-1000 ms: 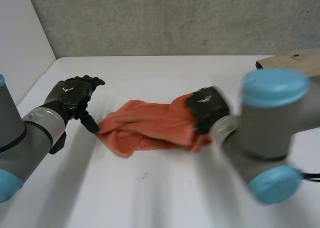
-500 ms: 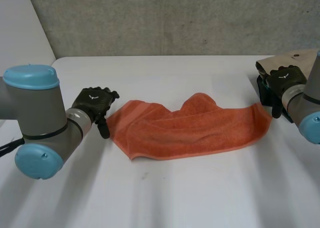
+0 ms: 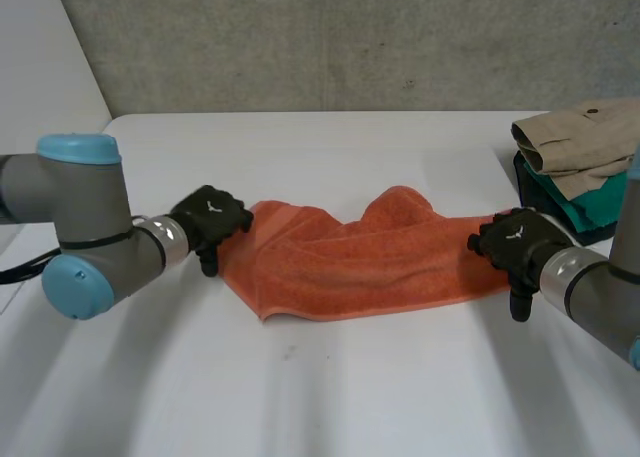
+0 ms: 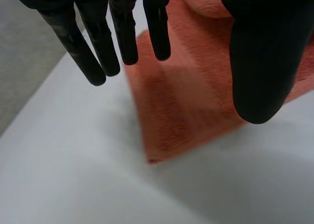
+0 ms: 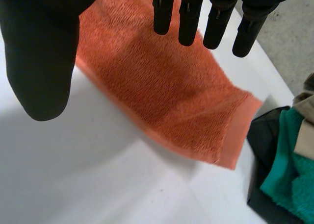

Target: Fold the laundry.

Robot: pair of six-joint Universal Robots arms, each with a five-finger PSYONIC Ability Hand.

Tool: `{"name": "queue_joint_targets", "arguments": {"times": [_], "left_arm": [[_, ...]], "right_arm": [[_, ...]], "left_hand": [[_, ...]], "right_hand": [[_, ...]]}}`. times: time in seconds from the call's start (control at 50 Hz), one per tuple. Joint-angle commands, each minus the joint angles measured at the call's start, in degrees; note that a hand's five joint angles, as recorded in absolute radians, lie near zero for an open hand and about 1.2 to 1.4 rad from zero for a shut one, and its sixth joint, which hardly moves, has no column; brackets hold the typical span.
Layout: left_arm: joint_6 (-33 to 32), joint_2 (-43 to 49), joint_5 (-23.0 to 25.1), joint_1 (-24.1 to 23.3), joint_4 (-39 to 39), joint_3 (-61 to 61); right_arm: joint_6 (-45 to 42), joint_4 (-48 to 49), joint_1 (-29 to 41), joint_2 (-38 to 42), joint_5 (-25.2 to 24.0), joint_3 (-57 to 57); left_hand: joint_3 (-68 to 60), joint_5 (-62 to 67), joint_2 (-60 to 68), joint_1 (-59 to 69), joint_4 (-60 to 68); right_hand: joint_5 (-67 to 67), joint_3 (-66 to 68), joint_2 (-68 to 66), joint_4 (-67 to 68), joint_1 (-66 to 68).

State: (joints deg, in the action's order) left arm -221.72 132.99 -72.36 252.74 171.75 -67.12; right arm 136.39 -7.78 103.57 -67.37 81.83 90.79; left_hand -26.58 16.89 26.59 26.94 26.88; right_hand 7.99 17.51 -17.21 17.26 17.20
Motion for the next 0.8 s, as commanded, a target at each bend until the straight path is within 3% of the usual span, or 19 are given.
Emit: {"name": "queue_joint_targets", "arguments": {"times": [0.02,0.26,0.56,0.62,0.64,0.66,0.68,0.8], "left_arm": [[0.23,3.41,1.78,-2.16,-3.97,3.66],[3.92,3.94,2.31,-6.29,-4.32,4.37],[14.82,-2.12,4.07,-9.72,-8.36,-0.2],[16.14,-1.42,2.84,-11.04,-8.37,0.15],[16.4,-1.16,2.4,-11.39,-8.28,0.41],[16.93,-0.55,1.44,-12.0,-8.19,1.02],[17.11,-0.28,0.74,-12.27,-8.28,1.55],[19.21,-1.06,-6.29,-13.5,-9.95,3.93]], "right_arm": [[0.54,4.35,-0.39,0.66,0.35,2.64],[0.45,5.67,-0.22,1.1,0.53,3.61],[1.95,6.72,0.93,1.1,0.53,3.43],[3.26,7.51,1.54,1.27,0.44,3.17],[3.62,7.77,1.54,1.27,0.44,3.08],[4.66,8.56,1.8,1.62,0.35,2.73],[5.28,8.91,1.98,1.89,0.35,2.55],[10.12,11.11,3.47,5.31,0.26,0.01]], "left_hand": [[-6.67,6.37,6.66,6.32,6.38],[-4.99,4.69,4.99,4.64,4.7],[-4.14,3.84,4.13,3.79,3.85],[-18.05,17.75,18.05,17.7,17.76],[-26.6,26.3,26.6,26.25,26.31],[-47.01,46.7,47.0,46.65,46.71],[-53.35,53.05,53.35,53.0,53.06],[-53.42,53.11,53.41,53.06,53.12]], "right_hand": [[3.28,3.76,-4.06,4.01,4.07],[3.95,4.43,-4.73,4.68,4.74],[4.12,4.6,-4.91,4.85,4.92],[4.12,4.6,-4.9,4.85,4.91],[4.12,4.6,-4.9,4.85,4.91],[3.95,4.44,-4.74,4.68,4.75],[3.79,4.27,-4.57,4.52,4.58],[3.95,4.43,-4.73,4.68,4.74]]}}
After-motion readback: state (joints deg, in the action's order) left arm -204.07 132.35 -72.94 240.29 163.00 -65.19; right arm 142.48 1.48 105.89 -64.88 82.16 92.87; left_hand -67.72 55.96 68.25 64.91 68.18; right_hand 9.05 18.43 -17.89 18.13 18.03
